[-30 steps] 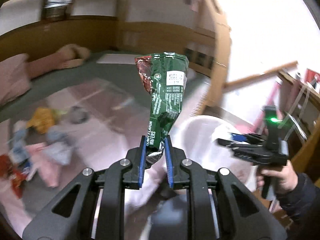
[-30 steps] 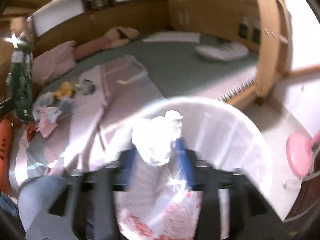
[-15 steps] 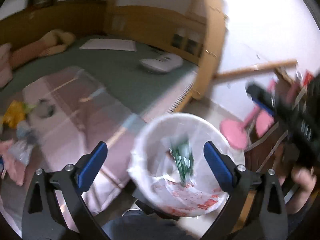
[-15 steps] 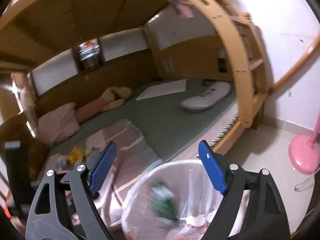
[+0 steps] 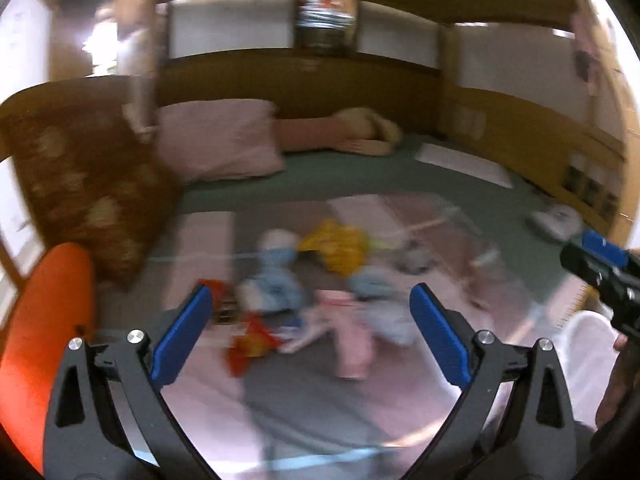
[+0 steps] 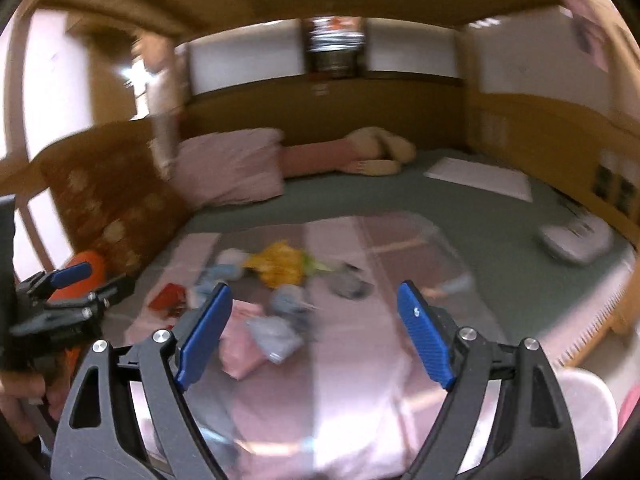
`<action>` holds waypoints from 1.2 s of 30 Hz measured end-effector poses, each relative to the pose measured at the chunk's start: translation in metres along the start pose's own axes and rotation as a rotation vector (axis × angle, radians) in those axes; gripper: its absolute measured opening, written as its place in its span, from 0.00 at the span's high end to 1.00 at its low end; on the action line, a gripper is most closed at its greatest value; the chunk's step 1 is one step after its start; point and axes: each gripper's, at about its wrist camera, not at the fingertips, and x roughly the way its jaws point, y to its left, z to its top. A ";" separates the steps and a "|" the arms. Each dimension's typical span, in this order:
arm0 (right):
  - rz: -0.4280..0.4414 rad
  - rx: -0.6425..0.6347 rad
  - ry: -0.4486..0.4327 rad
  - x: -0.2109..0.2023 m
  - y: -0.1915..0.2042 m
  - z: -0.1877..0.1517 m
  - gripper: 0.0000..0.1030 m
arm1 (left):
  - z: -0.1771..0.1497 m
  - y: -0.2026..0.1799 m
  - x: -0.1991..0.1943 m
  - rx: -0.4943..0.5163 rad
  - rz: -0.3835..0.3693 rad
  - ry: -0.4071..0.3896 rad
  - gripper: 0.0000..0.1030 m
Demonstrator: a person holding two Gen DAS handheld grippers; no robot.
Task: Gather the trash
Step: 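Return both tools over the bed toward the remaining trash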
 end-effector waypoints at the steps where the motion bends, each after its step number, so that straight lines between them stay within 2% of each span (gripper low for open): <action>1: 0.006 -0.014 0.007 0.009 0.013 0.003 0.18 | -0.001 0.008 -0.002 -0.016 0.017 -0.004 0.04; 5: 0.036 -0.034 0.032 0.048 0.048 0.004 0.18 | -0.014 0.046 0.011 -0.080 0.127 0.035 0.04; 8: 0.028 -0.038 0.040 0.053 0.052 -0.009 0.18 | -0.015 0.057 0.011 -0.122 0.112 0.050 0.04; 11: 0.041 -0.005 0.101 0.061 0.046 -0.018 0.18 | -0.017 0.054 0.012 -0.113 0.118 0.035 0.04; 15: 0.018 -0.016 0.067 0.060 0.043 -0.015 0.18 | -0.019 0.044 0.018 -0.093 0.109 0.042 0.04; 18: 0.030 0.014 0.078 0.062 0.037 -0.015 0.18 | -0.022 0.037 0.022 -0.083 0.105 0.048 0.04; 36: 0.031 -0.015 0.107 0.069 0.042 -0.016 0.18 | -0.025 0.030 0.032 -0.065 0.100 0.072 0.04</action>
